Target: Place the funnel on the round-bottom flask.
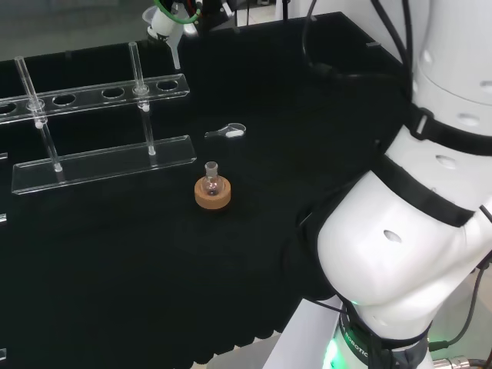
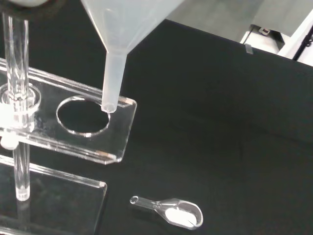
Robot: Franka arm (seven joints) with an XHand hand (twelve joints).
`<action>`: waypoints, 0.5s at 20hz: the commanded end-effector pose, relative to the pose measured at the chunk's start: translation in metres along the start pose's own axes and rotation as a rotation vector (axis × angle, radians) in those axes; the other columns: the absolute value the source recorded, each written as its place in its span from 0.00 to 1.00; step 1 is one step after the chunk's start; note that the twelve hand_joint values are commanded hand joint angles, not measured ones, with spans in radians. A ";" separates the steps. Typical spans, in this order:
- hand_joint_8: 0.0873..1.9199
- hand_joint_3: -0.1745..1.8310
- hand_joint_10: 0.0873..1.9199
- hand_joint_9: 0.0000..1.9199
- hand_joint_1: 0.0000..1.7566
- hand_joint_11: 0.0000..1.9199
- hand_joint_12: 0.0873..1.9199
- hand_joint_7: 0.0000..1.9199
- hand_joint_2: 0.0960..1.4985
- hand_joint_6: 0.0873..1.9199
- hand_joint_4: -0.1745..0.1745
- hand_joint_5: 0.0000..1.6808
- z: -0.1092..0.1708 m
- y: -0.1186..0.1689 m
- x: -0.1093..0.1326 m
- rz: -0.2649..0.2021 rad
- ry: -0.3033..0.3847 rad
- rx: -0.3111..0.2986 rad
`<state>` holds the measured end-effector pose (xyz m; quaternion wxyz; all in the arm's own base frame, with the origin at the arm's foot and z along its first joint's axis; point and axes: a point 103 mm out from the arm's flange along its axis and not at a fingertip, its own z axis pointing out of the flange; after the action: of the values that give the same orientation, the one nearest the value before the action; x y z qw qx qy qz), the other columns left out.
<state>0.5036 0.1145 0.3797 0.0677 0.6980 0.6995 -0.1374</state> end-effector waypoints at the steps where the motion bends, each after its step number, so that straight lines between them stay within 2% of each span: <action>1: 0.31 0.36 0.18 0.51 0.50 0.31 0.60 0.43 0.46 0.32 0.48 0.60 0.002 -0.041 -0.006 0.053 -0.006 -0.030; 6: 0.31 0.36 0.18 0.51 0.50 0.31 0.60 0.43 0.46 0.32 0.47 0.60 0.015 -0.072 -0.008 0.076 0.008 -0.053; 10: 0.31 0.36 0.18 0.51 0.50 0.31 0.60 0.43 0.46 0.32 0.47 0.59 0.031 -0.092 -0.010 0.092 0.021 -0.046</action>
<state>0.4426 0.1023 0.3732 0.0799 0.7129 0.6842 -0.1313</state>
